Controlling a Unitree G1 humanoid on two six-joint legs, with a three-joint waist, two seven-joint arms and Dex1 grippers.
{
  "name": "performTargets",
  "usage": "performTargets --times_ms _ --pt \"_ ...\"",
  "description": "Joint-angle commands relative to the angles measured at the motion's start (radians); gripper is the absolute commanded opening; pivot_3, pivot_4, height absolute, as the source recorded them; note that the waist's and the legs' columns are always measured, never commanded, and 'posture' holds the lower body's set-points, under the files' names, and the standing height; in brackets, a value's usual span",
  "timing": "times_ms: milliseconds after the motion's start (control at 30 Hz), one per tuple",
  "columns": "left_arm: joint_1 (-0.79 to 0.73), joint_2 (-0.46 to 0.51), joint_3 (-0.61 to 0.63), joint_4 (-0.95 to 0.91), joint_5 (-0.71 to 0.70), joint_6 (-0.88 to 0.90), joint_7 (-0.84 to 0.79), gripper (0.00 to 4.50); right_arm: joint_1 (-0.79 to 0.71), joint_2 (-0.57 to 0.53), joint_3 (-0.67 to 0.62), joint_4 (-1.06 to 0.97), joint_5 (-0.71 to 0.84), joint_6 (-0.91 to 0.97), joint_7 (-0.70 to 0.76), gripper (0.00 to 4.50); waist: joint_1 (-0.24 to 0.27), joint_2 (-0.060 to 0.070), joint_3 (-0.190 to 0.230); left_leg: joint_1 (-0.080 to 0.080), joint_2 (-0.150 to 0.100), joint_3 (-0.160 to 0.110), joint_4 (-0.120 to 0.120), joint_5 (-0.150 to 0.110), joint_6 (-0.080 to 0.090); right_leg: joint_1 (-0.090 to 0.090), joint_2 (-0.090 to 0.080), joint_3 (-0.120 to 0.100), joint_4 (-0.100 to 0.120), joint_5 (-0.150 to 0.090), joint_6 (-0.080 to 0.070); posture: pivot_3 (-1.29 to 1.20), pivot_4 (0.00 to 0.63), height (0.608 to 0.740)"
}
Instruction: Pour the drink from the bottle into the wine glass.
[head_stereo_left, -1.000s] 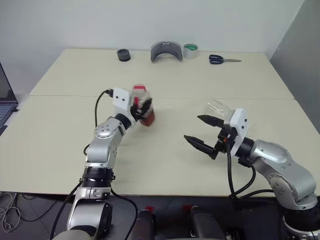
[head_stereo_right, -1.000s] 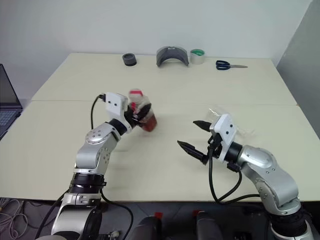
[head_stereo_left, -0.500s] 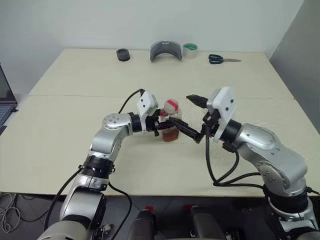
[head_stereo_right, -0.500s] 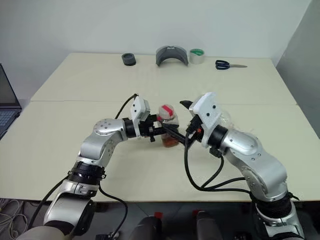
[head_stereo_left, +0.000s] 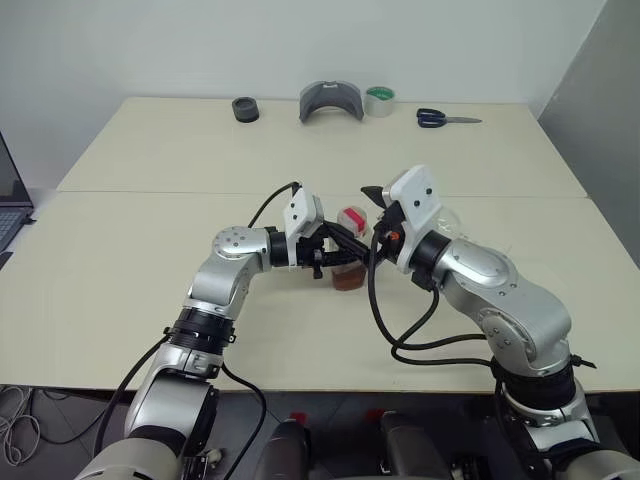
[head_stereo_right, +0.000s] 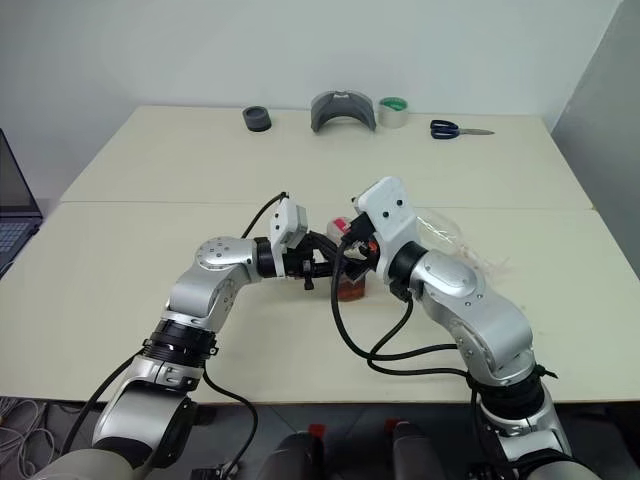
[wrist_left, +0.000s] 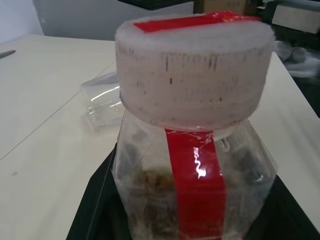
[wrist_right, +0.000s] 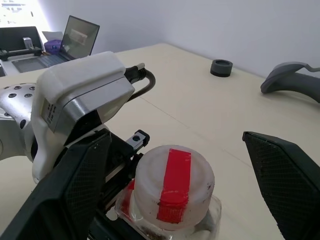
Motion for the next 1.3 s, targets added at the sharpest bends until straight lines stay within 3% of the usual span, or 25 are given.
performTargets --times_ms 33,133,267,300,400,667,833,900,1167,1300 --pt "-0.028 0.006 0.012 -0.033 -0.003 -0.024 -0.004 1.82 -0.017 0.009 -0.015 -0.009 -0.003 0.006 0.000 4.32 0.000 0.000 0.000 0.000 0.000 0.000 0.000 0.000 0.000 0.000 0.000 0.000 0.000 0.000 0.000 0.00 0.150 0.740" --pt "-0.028 0.007 0.013 -0.034 0.000 -0.026 -0.005 1.82 -0.017 0.015 -0.022 -0.002 0.002 0.025 -0.002 3.58 0.000 0.000 0.000 0.000 0.000 0.000 0.000 0.000 0.000 0.000 0.000 0.000 0.000 0.000 0.000 0.00 0.150 0.740" --pt "-0.031 0.008 0.017 -0.033 0.001 -0.028 -0.006 1.82 -0.013 0.012 -0.020 0.000 0.015 0.050 0.017 2.07 0.000 0.000 0.000 0.000 0.000 0.000 0.000 0.000 0.000 0.000 0.000 0.000 0.000 0.000 0.000 0.00 0.150 0.740" --pt "-0.034 0.008 0.018 -0.032 0.000 -0.028 -0.007 1.82 -0.015 0.005 -0.015 0.001 0.014 0.048 0.026 1.86 0.000 0.000 0.000 0.000 0.000 0.000 0.000 0.000 0.000 0.000 0.000 0.000 0.000 0.000 0.000 0.00 0.150 0.740" --pt "-0.042 0.008 0.022 -0.026 -0.003 -0.031 -0.012 1.82 -0.029 -0.038 0.011 0.026 -0.002 -0.005 0.091 1.88 0.000 0.000 0.000 0.000 0.000 0.000 0.000 0.000 0.000 0.000 0.000 0.000 0.000 0.000 0.000 0.00 0.150 0.740" --pt "-0.064 0.020 0.019 -0.012 -0.021 -0.022 -0.085 1.82 -0.111 -0.275 0.022 0.237 0.049 -0.249 0.576 1.88 -0.004 0.000 0.001 0.000 0.000 0.000 0.000 0.000 0.000 0.000 0.000 0.000 0.000 0.000 0.000 0.00 0.150 0.740" --pt "-0.081 0.019 0.024 0.016 -0.018 -0.026 -0.100 1.82 -0.141 -0.294 0.001 0.324 0.061 -0.219 0.616 1.88 -0.012 0.000 0.001 0.000 0.000 0.000 0.000 0.000 0.000 0.000 0.001 0.000 0.000 0.000 0.000 0.00 0.150 0.740" --pt "-0.084 0.019 0.025 0.021 -0.017 -0.026 -0.101 1.82 -0.122 -0.273 -0.028 0.311 0.062 -0.215 0.567 1.88 -0.012 0.000 0.001 0.000 0.000 0.000 0.000 0.000 0.000 0.000 0.000 -0.001 0.000 0.000 0.000 0.00 0.150 0.740" --pt "-0.087 0.018 0.027 0.032 -0.016 -0.017 -0.094 1.82 0.007 -0.186 -0.136 0.058 0.071 -0.120 0.296 4.50 -0.011 0.000 0.001 -0.001 0.000 -0.001 0.000 0.000 0.000 0.000 -0.001 0.000 0.000 0.000 0.000 0.00 0.150 0.740" --pt "-0.109 0.008 0.032 0.071 -0.002 -0.033 -0.071 1.82 0.084 -0.080 -0.117 -0.102 0.060 -0.026 0.114 4.50 -0.012 0.000 0.001 -0.001 0.000 -0.001 0.000 0.000 0.000 -0.001 0.000 0.000 0.000 0.000 0.000 0.00 0.150 0.740"
